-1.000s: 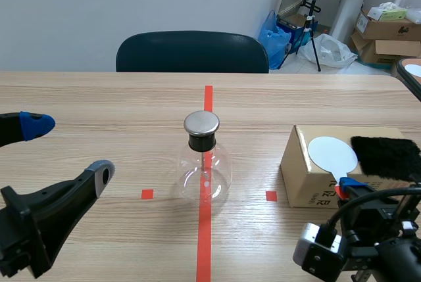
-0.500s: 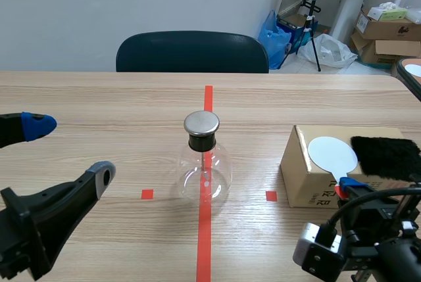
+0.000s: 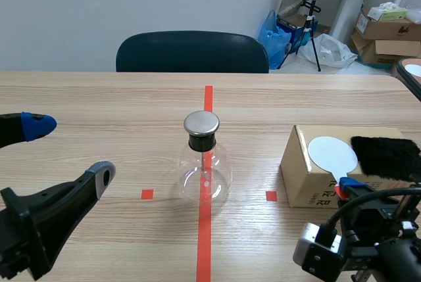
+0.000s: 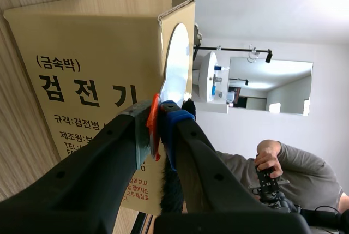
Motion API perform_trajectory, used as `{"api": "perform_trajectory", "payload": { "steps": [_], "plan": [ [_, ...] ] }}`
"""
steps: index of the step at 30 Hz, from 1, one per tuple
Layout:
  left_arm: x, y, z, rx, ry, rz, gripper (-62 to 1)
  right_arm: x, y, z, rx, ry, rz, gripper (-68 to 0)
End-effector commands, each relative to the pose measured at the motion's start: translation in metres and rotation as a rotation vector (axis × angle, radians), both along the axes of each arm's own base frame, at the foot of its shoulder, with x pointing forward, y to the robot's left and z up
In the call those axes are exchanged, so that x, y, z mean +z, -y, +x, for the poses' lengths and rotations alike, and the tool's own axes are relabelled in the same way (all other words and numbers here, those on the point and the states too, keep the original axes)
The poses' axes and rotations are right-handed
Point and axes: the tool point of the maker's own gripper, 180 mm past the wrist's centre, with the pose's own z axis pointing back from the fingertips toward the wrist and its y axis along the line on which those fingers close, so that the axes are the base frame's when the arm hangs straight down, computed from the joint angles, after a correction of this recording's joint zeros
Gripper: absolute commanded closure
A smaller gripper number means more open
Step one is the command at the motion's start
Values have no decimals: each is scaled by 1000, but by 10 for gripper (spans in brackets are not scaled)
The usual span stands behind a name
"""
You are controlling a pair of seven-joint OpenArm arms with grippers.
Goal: Do the electroscope experiment
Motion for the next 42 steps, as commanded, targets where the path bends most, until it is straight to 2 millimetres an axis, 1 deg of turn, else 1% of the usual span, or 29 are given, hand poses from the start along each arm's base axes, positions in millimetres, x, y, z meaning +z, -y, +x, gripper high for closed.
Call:
{"api": "perform_trajectory", "payload": {
  "steps": [1, 7, 11, 14, 15, 17, 18, 20, 22, 23, 27, 33, 36, 39, 42],
  "plan": [
    [9, 4, -1, -11, 22, -19, -623, 6, 1, 5, -2, 21, -1, -11],
    [9, 4, -1, -11, 22, -19, -623, 9, 4, 7, -17, 37, -9, -11],
    [8, 4, -1, -12, 21, -18, -623, 18, 11, 10, -55, 76, -30, -11],
    [8, 4, -1, -14, 19, -14, -623, 31, 11, 16, -66, 116, -48, -11],
    [7, 4, -1, -19, 17, -8, -559, 36, 10, 18, -67, 131, -52, -11],
    [4, 4, -1, -40, 8, 11, -400, 48, 7, 22, -64, 162, -48, -11],
    [1, 6, -2, -65, 1, 25, -331, 53, 6, 23, -63, 178, -44, -11],
    [-9, 9, -1, -113, -25, 67, -204, 63, 1, 26, -47, 205, -49, -11],
    [-20, 7, 5, -141, -46, 106, -78, 70, -5, 29, -38, 227, -52, -13],
    [-26, 5, 9, -148, -52, 119, -29, 71, -8, 30, -36, 233, -57, -13],
    [-50, -4, 24, -183, -100, 113, -39, 75, -21, 35, -30, 258, -60, -13],
    [-80, -11, 42, -250, -124, 26, -40, 84, -40, 40, -23, 300, -46, -13],
    [-93, -8, 48, -295, -134, 4, -40, 87, -49, 42, -14, 317, -46, -13],
    [-102, -4, 56, -309, -138, -21, -40, 91, -58, 43, -4, 333, -46, -13],
    [-111, 4, 61, -324, -148, -34, -41, 90, -67, 43, 15, 339, -51, -13]
  ]
}}
